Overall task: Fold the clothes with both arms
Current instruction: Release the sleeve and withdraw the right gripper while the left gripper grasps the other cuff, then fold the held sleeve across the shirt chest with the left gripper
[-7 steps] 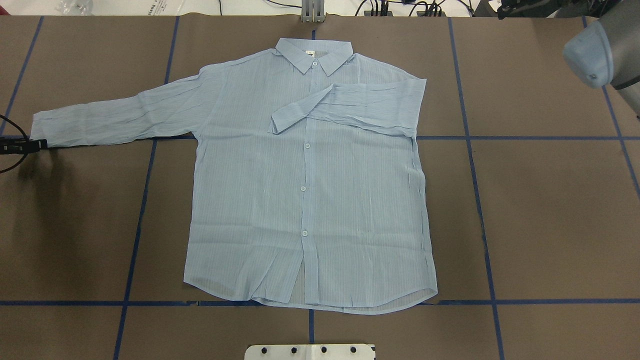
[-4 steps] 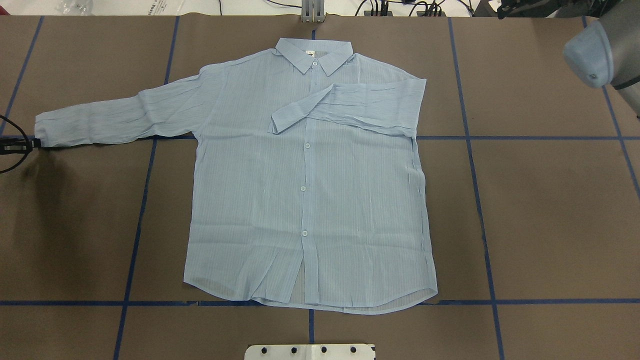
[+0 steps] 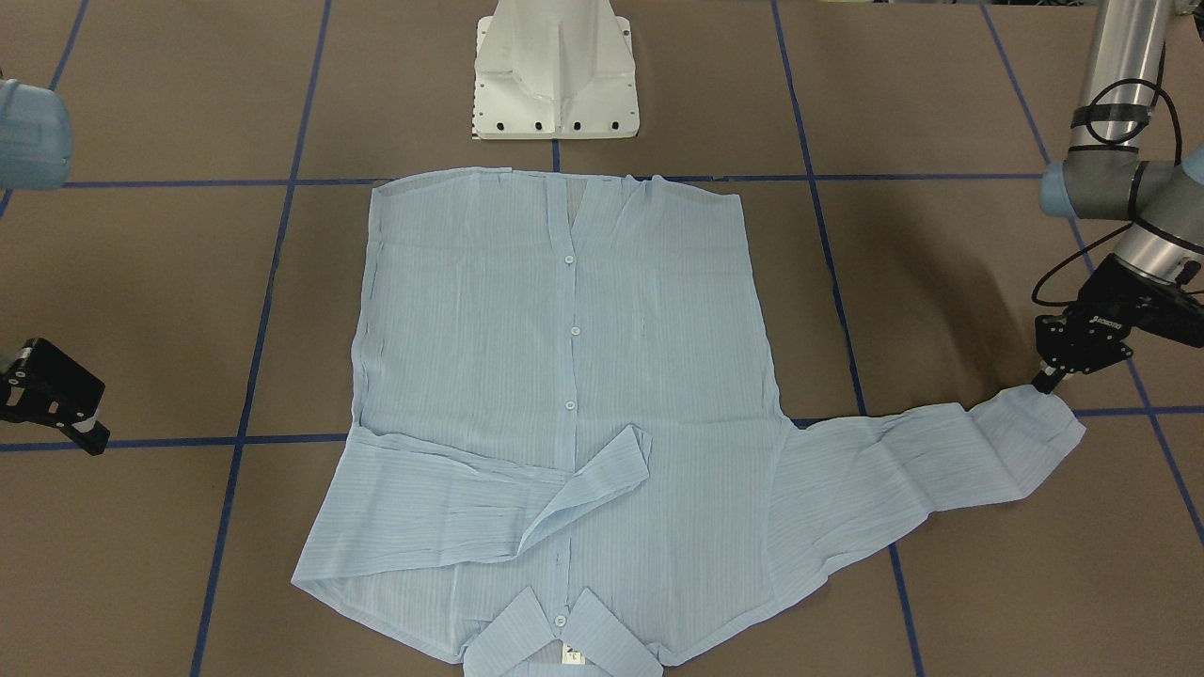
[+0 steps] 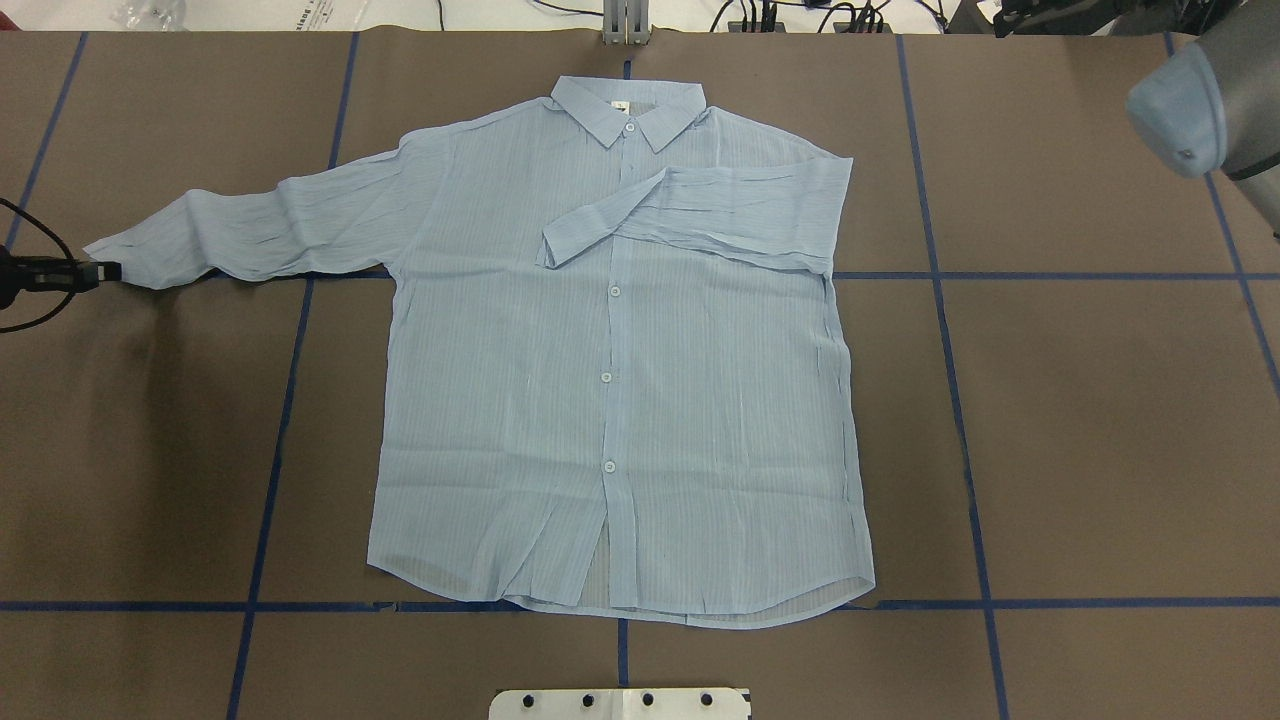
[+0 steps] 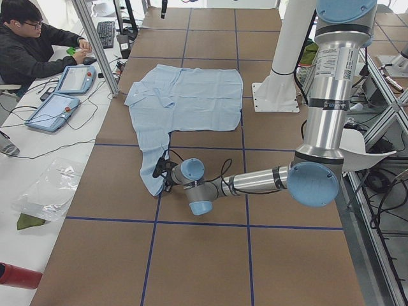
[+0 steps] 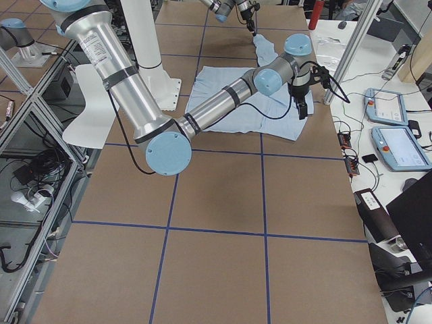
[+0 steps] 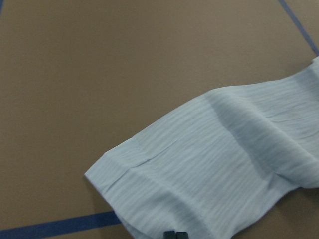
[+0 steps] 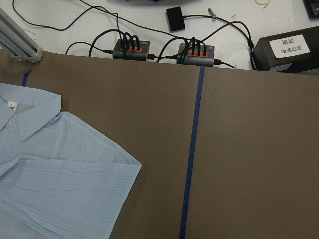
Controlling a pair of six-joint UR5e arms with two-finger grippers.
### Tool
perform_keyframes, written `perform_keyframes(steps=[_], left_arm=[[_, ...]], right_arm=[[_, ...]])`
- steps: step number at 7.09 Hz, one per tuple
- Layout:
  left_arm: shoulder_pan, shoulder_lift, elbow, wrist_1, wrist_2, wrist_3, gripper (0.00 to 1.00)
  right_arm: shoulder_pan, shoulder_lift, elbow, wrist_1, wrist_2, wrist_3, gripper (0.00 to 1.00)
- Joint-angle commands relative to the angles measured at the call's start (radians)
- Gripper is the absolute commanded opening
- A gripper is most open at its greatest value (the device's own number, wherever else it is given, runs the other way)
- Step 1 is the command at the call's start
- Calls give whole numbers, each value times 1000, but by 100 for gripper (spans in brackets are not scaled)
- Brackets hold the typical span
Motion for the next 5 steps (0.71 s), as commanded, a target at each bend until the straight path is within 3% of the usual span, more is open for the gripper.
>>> perform_keyframes(steps=[1,4,5], left_arm=[[-8,-73,-126,12,-12,-61,0],[62,-353,-108,179,4,-263,0],[135,-423,-105,248,88,-279,0]], right_arm=[[0,-7,4,0,-1,1,100],[0,-7,5,2,-1,10,100],[0,-7,13,0,-1,12,100]])
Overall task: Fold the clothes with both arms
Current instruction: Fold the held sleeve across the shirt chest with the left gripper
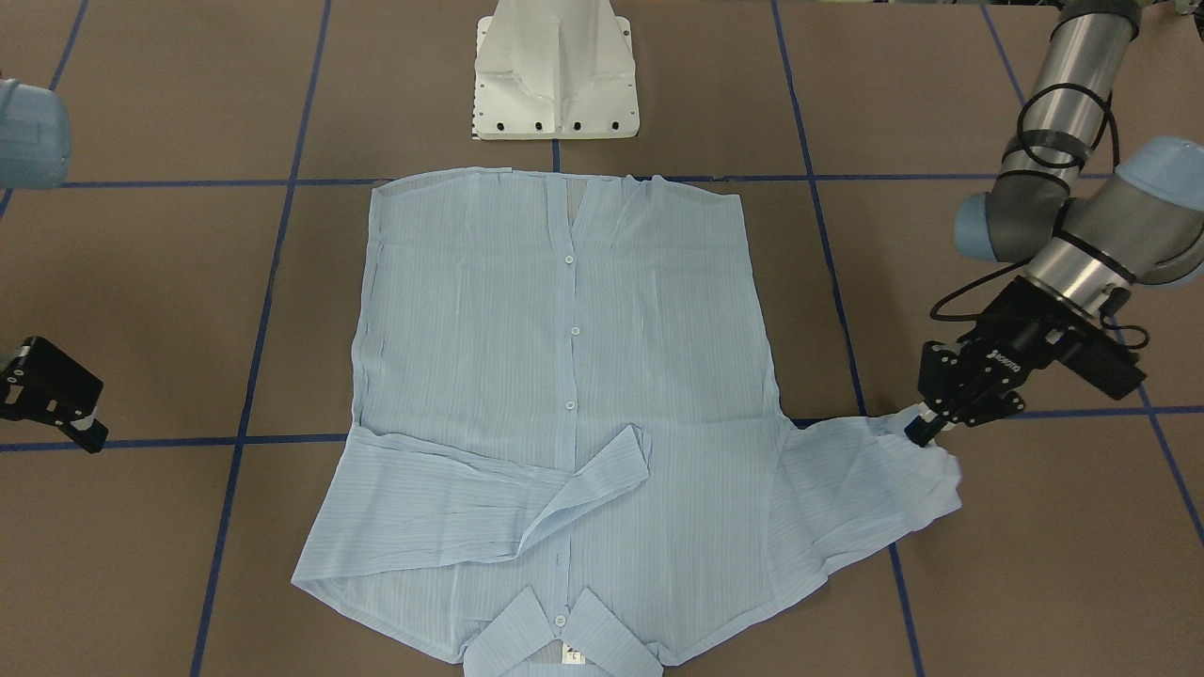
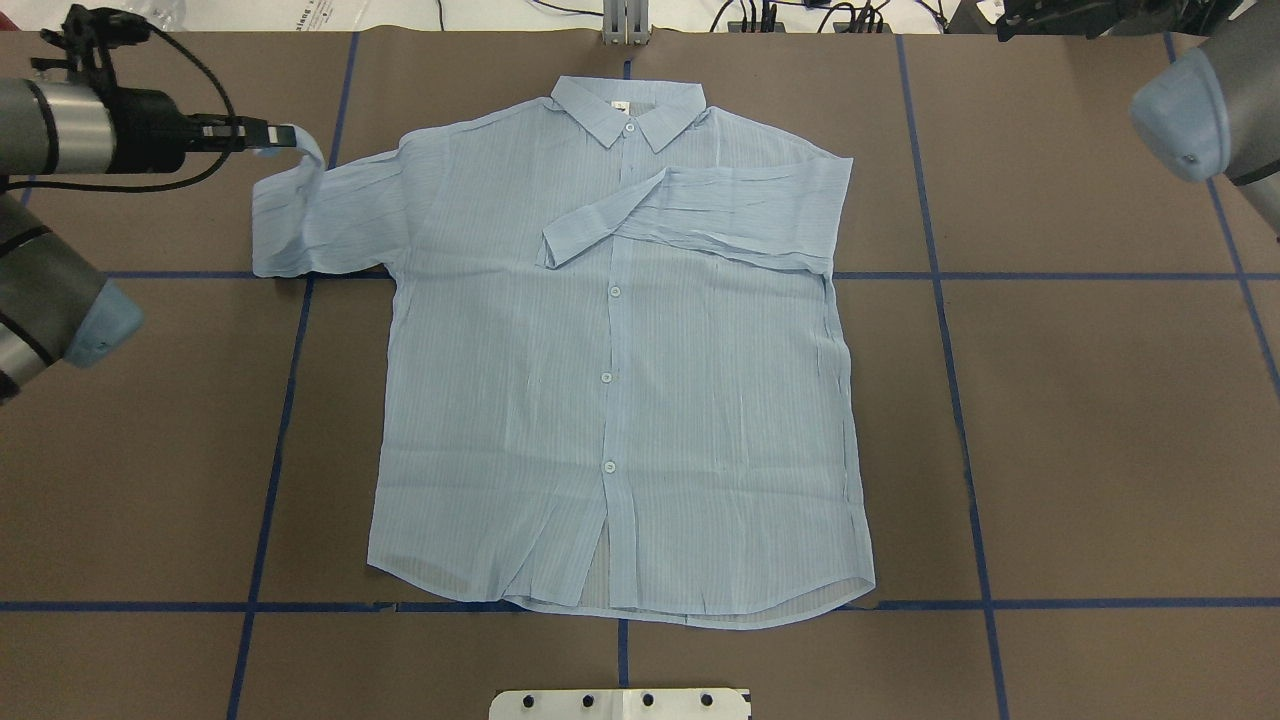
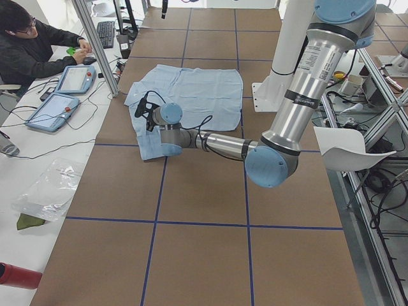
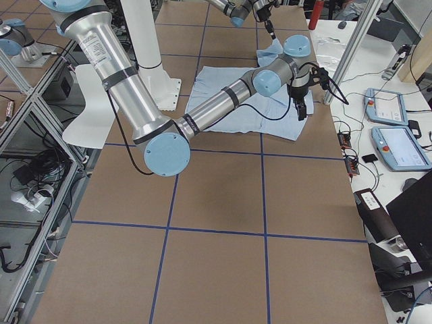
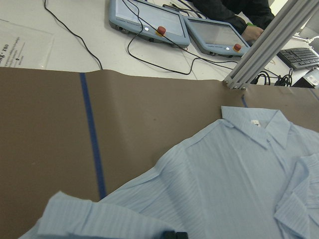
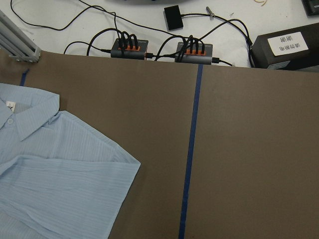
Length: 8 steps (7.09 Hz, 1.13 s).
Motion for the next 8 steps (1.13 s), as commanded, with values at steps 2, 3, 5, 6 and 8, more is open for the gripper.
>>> perform_keyframes(steps=[2,3,5,6,8], left_arm=[[197,-268,38,241,198,-97,0],[226,-357,99,257,211,-143,0],[300,-434,158,261,286,-151,0],[324,-468,163,262,288,-153,0],[358,-534,241,285,338,-157,0]], right_arm=[[-1,-15,17,-1,1,4,100],[-1,-18,20,-1,2,5,100],[-1,-18,20,-1,2,7,100],[-1,-20,23,-1,2,7,100],[-1,-20,23,-1,0,10,100]])
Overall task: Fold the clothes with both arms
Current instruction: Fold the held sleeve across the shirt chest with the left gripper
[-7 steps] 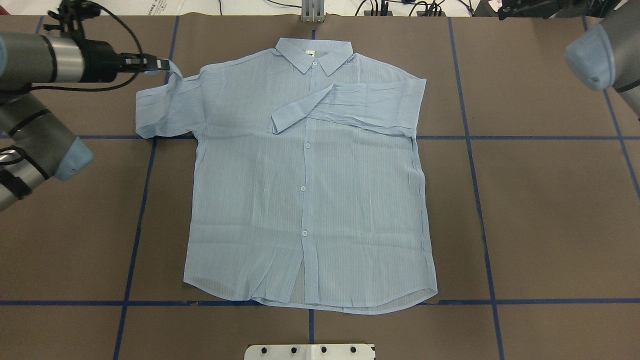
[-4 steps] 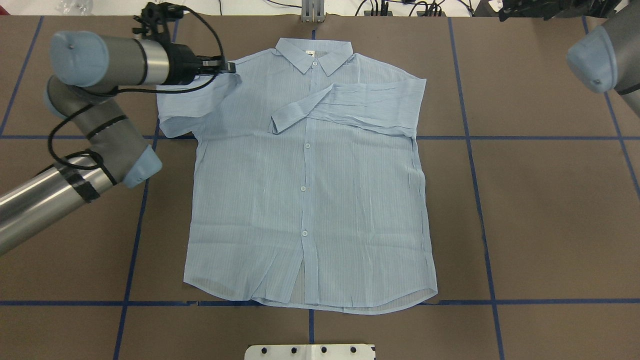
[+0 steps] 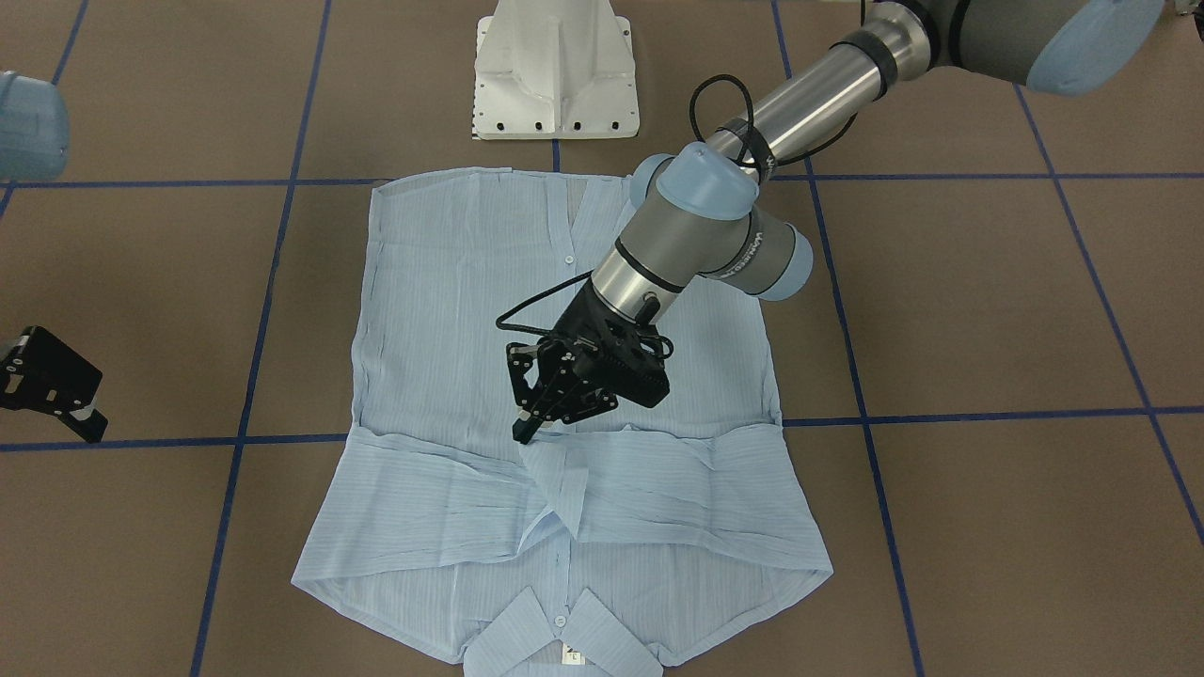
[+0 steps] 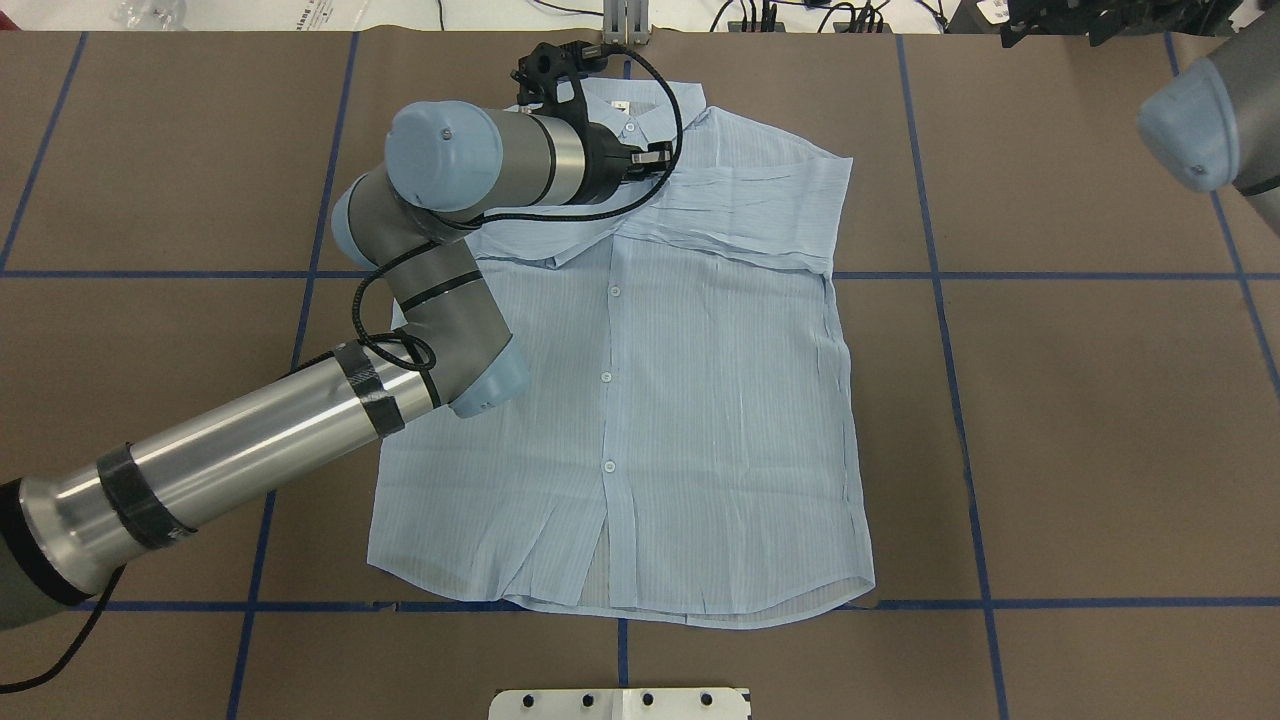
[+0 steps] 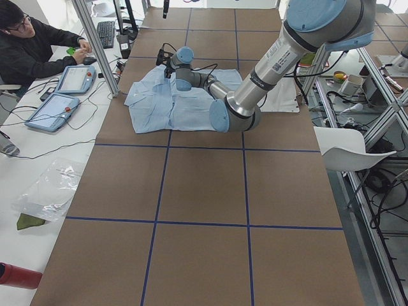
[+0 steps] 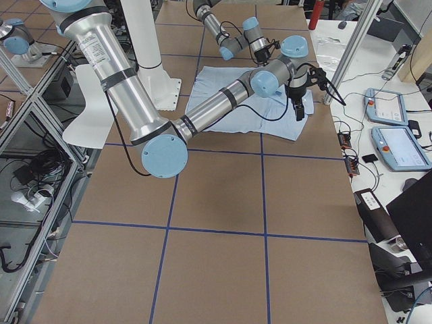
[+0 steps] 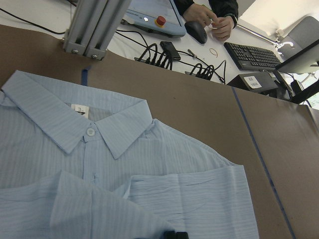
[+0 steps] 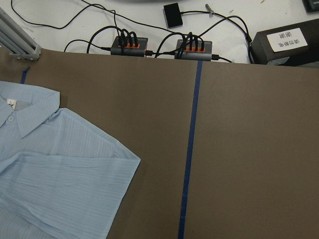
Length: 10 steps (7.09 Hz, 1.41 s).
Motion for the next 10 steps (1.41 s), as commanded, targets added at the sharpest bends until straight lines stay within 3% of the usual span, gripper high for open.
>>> perform_keyframes(steps=[1,4,5,6,9,10], left_arm=[[56,-39,44,9,37,5,0],[158,-56,90,11,125,103,0],[174,-75,96,11,125,103,73],[182,-76,91,11,126,92,100],[134,-66,82,32,117,106,100],[91,-53,42,137,59,143,100]], right_arm=[[0,1,0,0,-1,3,100],[0,-1,-4,0,-3,5,100],[0,-1,-3,0,-3,23,100],[-2,-1,2,0,-1,34,100],[-37,4,5,23,-12,109,100],[-87,16,13,29,-73,182,100]])
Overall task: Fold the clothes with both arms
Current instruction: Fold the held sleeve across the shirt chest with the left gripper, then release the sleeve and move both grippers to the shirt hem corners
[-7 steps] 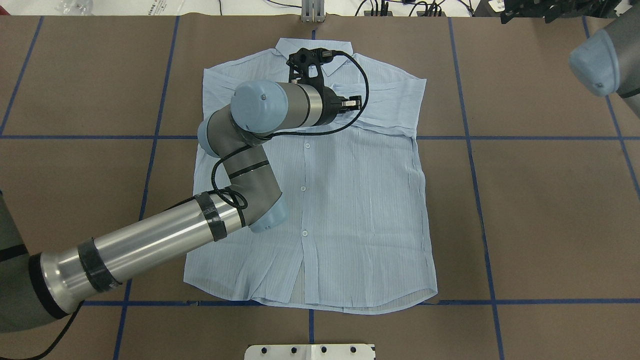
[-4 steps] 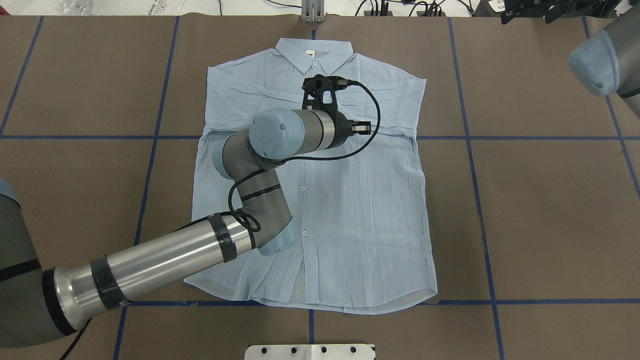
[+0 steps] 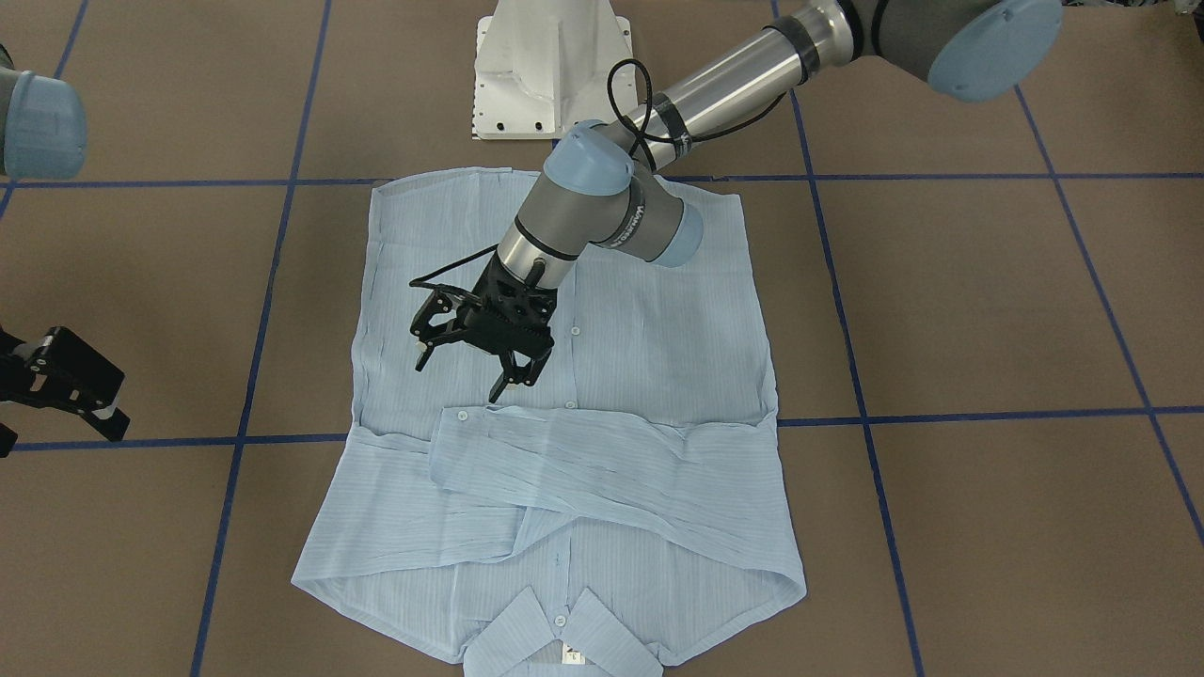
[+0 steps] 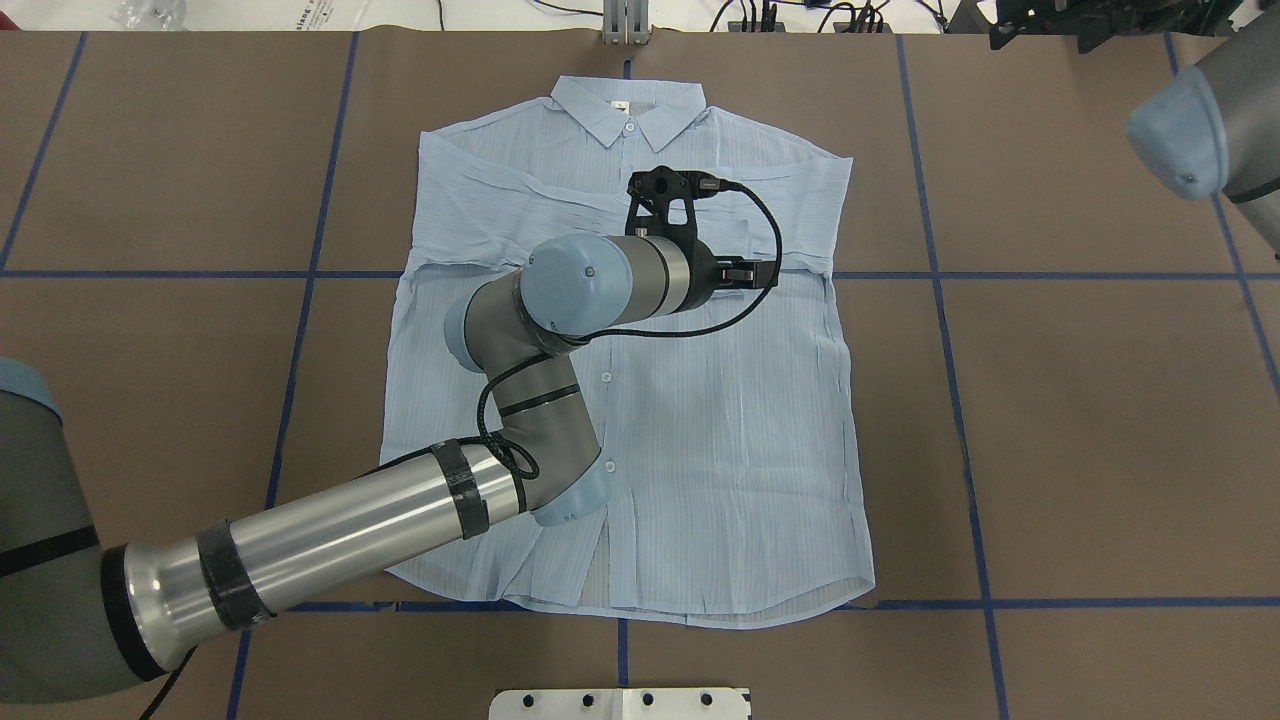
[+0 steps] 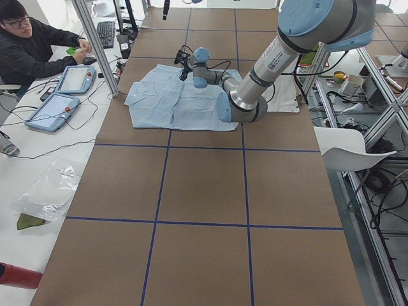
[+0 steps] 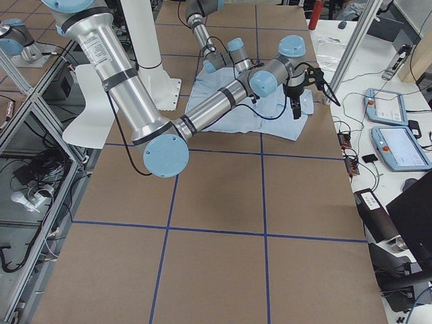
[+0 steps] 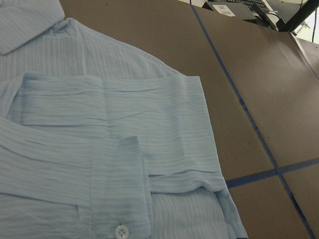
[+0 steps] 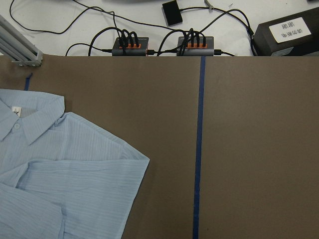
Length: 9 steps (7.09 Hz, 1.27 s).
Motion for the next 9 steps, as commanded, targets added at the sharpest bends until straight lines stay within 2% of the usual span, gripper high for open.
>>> perform_keyframes(steps=[1,2,4,5,6,7,8,9], left_arm=[[-80,79,-158,235,-104,119,100],[-98,219,-346,308,-105,189,100],[-105,470,-667,379,-105,247,100],[-103,556,-766,378,-106,235,100],[-93,687,-870,372,-108,196,100],[-51,822,-976,367,-103,60,100],[42,909,-1049,369,-77,-19,100],[143,973,-1075,367,-23,-106,100]], right_arm=[[-113,0,53,37,-117,176,100],[-196,-20,135,37,-197,300,100],[-400,-150,338,28,-373,509,100],[-507,-248,430,30,-459,599,100],[-634,-337,501,30,-571,674,100],[-754,-436,562,31,-658,747,100],[-844,-495,601,36,-718,799,100],[-940,-515,613,36,-816,859,100]])
